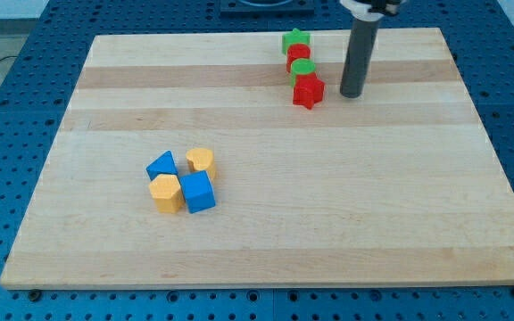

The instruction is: Push the red star left to the green circle

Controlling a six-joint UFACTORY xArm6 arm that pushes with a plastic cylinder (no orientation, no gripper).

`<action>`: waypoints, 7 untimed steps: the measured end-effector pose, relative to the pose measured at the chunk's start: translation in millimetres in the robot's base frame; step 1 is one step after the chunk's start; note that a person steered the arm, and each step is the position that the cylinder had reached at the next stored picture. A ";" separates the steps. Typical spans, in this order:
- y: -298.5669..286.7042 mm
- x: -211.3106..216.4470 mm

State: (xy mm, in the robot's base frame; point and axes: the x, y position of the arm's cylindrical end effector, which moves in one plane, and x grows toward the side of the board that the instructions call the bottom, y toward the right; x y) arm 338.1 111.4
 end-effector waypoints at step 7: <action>-79.2 21.4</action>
State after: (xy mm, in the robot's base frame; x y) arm 359.5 32.2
